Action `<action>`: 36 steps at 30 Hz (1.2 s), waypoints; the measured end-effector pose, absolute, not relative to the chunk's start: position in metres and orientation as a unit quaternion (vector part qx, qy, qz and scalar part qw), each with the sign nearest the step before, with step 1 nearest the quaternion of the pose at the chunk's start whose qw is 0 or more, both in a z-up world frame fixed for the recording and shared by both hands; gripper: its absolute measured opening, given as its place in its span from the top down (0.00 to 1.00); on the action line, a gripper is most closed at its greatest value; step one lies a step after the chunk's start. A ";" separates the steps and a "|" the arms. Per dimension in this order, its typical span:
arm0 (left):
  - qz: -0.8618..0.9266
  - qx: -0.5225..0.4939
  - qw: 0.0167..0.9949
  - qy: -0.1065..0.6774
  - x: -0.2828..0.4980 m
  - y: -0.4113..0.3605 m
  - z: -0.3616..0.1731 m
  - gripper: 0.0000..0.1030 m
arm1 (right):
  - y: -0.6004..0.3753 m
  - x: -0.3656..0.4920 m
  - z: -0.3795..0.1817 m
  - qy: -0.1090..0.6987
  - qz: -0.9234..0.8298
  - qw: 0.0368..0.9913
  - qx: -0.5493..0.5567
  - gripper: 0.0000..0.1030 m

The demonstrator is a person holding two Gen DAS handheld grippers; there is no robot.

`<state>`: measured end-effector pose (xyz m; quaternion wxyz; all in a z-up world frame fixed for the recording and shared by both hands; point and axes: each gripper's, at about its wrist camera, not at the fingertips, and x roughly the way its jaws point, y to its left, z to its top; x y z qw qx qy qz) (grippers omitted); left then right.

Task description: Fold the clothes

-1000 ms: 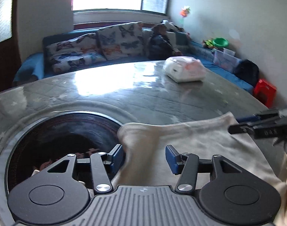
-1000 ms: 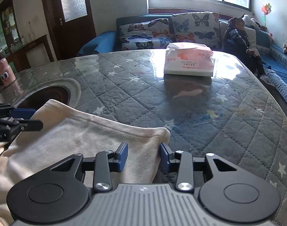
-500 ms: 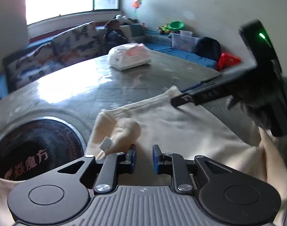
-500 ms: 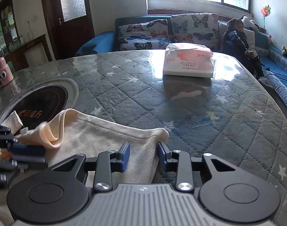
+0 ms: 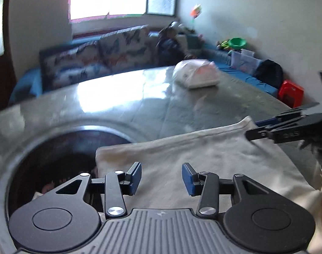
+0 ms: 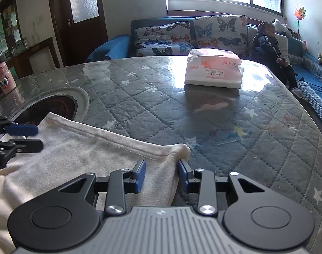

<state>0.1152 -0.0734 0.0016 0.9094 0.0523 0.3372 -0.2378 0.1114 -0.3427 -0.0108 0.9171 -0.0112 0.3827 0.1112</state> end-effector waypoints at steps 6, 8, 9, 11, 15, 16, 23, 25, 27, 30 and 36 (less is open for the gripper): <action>-0.201 0.044 0.908 0.366 0.132 -0.063 -0.008 0.57 | -0.341 0.117 -0.010 0.386 0.102 0.917 -0.020 0.86; -0.180 0.062 0.912 0.363 0.135 -0.063 -0.009 0.59 | -0.340 0.120 -0.010 0.385 0.100 0.917 -0.022 0.92; -0.168 0.075 0.915 0.360 0.136 -0.064 -0.010 0.61 | -0.339 0.122 -0.011 0.385 0.101 0.917 -0.025 0.92; -0.149 0.094 0.919 0.352 0.138 -0.064 -0.011 0.64 | -0.335 0.127 -0.011 0.383 0.103 0.917 -0.030 0.94; -0.093 0.142 0.926 0.336 0.143 -0.064 -0.014 0.82 | -0.320 0.145 -0.012 0.380 0.111 0.917 -0.045 0.94; -0.078 0.155 0.928 0.330 0.144 -0.062 -0.016 0.82 | -0.316 0.150 -0.012 0.379 0.112 0.917 -0.048 0.94; -0.037 0.164 0.930 0.327 0.172 -0.042 -0.018 0.83 | -0.289 0.191 -0.018 0.371 0.112 0.919 -0.069 0.94; -0.030 0.175 0.930 0.321 0.180 -0.040 -0.020 0.83 | -0.284 0.200 -0.019 0.371 0.110 0.919 -0.073 0.93; -0.022 0.183 0.931 0.316 0.186 -0.039 -0.022 0.82 | -0.282 0.207 -0.018 0.372 0.111 0.918 -0.077 0.88; -0.027 0.164 0.931 0.323 0.192 -0.031 -0.020 0.80 | -0.286 0.202 -0.012 0.371 0.118 0.918 -0.082 0.87; -0.062 0.128 0.931 0.337 0.175 -0.030 -0.003 0.77 | -0.286 0.158 0.008 0.360 0.169 0.911 -0.104 0.87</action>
